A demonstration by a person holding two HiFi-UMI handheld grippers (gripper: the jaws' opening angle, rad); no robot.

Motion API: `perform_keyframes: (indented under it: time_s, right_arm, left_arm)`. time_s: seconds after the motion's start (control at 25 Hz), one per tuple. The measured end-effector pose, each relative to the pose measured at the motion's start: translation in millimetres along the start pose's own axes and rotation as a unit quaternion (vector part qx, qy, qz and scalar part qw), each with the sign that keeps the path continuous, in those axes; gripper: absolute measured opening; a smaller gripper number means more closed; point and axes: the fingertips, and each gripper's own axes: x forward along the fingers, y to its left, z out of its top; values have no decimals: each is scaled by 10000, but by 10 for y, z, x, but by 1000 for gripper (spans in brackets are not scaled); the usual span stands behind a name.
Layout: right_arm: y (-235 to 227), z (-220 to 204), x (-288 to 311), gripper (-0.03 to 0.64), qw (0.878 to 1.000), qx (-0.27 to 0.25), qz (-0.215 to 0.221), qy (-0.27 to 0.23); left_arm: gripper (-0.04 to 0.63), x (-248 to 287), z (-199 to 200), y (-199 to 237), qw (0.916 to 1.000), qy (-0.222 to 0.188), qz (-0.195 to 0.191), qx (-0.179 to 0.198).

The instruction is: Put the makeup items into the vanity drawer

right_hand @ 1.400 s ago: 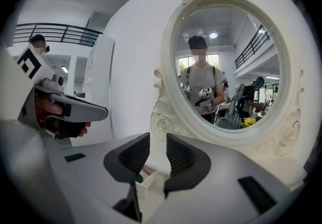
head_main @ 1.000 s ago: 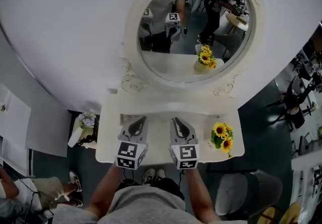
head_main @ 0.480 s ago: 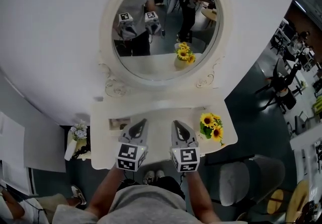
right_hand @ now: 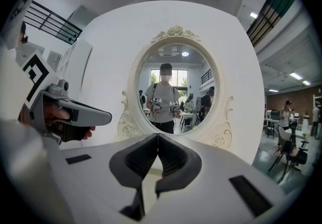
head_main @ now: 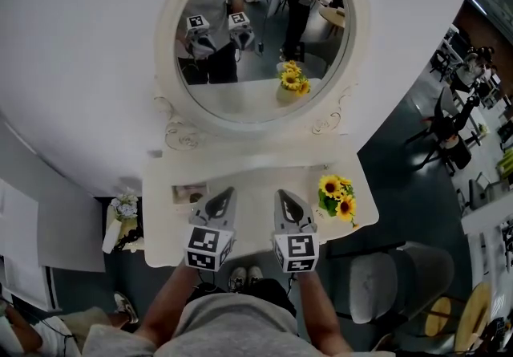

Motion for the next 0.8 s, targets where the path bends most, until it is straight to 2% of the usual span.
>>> perform_keyframes:
  time_s: [0.8]
  right_arm:
    - [-34, -80, 39, 15, 9999, 96, 4, 48]
  left_arm:
    - [0, 66, -67, 14, 10000, 81, -10, -17]
